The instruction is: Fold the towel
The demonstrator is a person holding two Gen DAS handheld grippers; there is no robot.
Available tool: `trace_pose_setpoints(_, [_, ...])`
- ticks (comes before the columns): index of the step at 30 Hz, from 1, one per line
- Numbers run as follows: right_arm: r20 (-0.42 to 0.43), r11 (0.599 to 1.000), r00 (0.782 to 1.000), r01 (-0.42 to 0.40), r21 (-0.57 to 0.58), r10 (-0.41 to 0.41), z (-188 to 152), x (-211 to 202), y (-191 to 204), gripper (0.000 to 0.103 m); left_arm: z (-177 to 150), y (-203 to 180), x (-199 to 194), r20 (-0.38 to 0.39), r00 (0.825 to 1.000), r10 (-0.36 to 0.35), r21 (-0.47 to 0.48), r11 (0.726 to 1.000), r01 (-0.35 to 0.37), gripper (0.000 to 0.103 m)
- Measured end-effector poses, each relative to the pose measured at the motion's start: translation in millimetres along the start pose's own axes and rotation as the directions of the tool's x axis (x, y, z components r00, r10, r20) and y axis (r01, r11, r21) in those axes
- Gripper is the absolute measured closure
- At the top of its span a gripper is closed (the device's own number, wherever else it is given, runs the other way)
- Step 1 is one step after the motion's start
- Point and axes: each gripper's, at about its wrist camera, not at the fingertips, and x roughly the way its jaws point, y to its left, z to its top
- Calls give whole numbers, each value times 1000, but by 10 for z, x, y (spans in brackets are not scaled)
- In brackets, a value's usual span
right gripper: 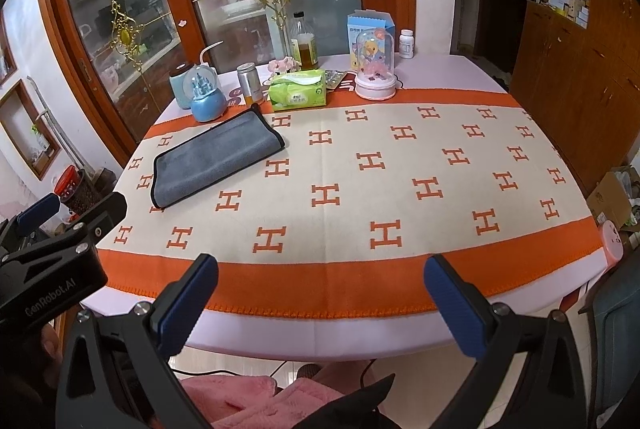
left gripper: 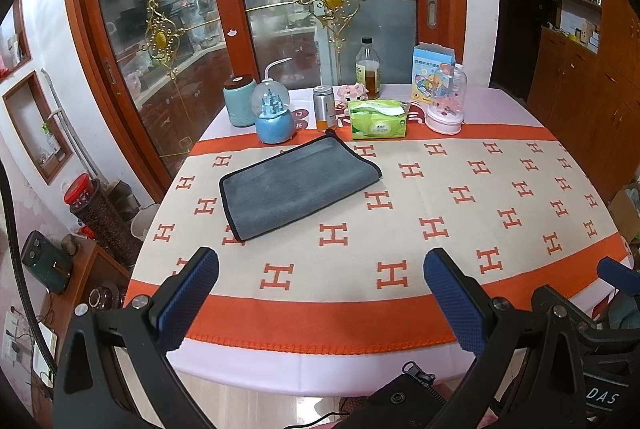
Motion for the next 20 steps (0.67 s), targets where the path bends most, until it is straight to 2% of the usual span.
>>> trace_pose_setpoints(20, [-13,1000,1000,-1,1,1,-30,51,4,0,6,-4,9,-2,1000,1,-1,1000,-1,1])
